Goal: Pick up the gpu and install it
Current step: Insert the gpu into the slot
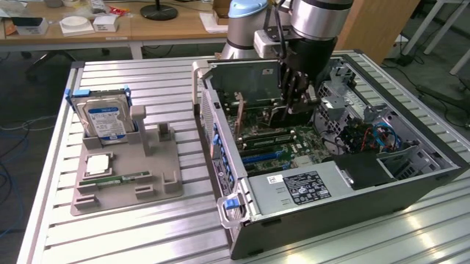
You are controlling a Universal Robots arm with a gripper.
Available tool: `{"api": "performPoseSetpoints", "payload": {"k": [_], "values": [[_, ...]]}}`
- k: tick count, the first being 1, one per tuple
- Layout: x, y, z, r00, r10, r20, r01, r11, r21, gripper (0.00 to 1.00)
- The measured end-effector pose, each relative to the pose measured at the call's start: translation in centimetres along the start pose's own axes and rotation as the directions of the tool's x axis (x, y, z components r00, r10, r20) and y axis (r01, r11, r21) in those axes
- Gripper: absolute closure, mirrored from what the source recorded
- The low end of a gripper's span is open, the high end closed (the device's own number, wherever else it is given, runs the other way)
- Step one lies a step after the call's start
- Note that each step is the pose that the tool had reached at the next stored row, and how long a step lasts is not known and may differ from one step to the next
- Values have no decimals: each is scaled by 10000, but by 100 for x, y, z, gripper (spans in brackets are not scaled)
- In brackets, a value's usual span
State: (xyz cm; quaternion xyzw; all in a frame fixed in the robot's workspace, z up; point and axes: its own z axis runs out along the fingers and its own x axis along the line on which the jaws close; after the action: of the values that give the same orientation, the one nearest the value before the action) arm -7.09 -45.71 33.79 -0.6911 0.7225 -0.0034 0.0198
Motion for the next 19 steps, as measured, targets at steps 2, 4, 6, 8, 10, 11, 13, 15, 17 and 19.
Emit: {"api": "performPoseSetpoints", "payload": {"k": [2, 4, 6, 8, 10, 11, 13, 15, 17, 19], "values": [[0, 0, 18, 10000, 0, 0, 0, 10000, 0, 74], [1, 1, 36, 10000, 0, 0, 0, 10000, 0, 74], [1, 13, 48, 10000, 2, 0, -2, 10000, 0, 74], [2, 24, 59, 10000, 0, 0, 0, 10000, 0, 74], [3, 29, 68, 10000, -2, 0, 2, 10000, 0, 74], [5, 30, 73, 10000, -4, -1, 4, 10000, -2, 74], [13, 33, 79, 10000, -3, -2, 3, 10000, -2, 74], [17, 41, 92, 10000, -2, 2, 2, 10000, -2, 74], [19, 64, 107, 10000, -3, 0, 3, 10000, -3, 74], [20, 89, 124, 10000, -3, 0, 3, 10000, -4, 74]]}}
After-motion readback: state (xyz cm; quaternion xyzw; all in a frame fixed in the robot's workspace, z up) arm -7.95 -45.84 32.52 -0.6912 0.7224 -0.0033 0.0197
